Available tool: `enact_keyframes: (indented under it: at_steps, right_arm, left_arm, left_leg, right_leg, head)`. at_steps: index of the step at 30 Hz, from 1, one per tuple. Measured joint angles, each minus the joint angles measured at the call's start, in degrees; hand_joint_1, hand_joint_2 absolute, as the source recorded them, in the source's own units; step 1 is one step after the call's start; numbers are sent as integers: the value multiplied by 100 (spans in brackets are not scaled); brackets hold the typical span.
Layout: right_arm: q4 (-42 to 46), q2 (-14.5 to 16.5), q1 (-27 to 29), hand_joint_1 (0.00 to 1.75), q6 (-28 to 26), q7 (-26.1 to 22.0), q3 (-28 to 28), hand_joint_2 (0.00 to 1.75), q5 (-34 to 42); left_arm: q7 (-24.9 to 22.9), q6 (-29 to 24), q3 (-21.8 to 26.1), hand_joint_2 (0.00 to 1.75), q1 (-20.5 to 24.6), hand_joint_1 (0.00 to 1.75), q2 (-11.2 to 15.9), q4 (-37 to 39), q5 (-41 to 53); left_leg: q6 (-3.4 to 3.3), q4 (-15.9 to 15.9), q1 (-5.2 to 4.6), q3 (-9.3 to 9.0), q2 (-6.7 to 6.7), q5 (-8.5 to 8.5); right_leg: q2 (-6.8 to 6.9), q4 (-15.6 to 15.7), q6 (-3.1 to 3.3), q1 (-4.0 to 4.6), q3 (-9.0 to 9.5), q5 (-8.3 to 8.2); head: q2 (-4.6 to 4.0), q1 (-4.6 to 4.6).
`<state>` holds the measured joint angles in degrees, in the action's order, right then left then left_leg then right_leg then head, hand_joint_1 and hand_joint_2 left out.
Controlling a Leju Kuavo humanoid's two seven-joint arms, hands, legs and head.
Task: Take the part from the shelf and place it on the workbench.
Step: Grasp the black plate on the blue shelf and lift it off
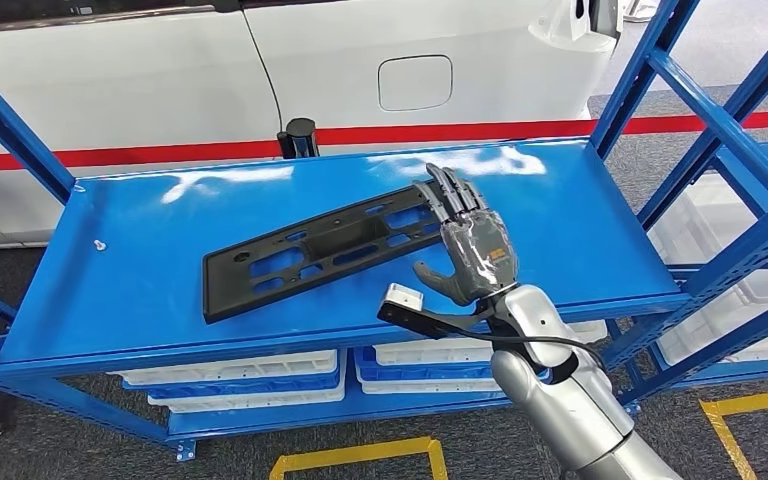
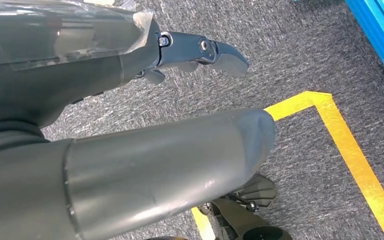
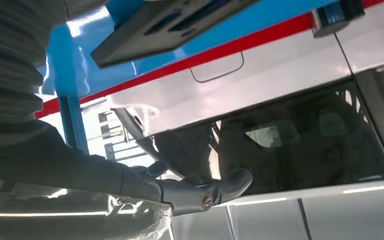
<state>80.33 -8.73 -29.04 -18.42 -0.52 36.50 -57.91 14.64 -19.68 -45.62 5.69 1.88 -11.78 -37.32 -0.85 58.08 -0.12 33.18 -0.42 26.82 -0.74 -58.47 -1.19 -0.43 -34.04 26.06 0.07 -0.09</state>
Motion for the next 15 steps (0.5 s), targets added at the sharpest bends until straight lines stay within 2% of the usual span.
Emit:
enact_keyframes:
  at_steps: [15]
  right_arm:
    - [-637, -47, -216, 0, 32, 10, 348, 175, 12]
  left_arm:
    - [13, -9, 0, 0, -1, 0, 0, 0, -2]
  left_leg:
    - [0, 0, 0, 3, -1, 3]
  right_leg:
    - [1, 0, 0, -1, -1, 1]
  head:
    - [0, 1]
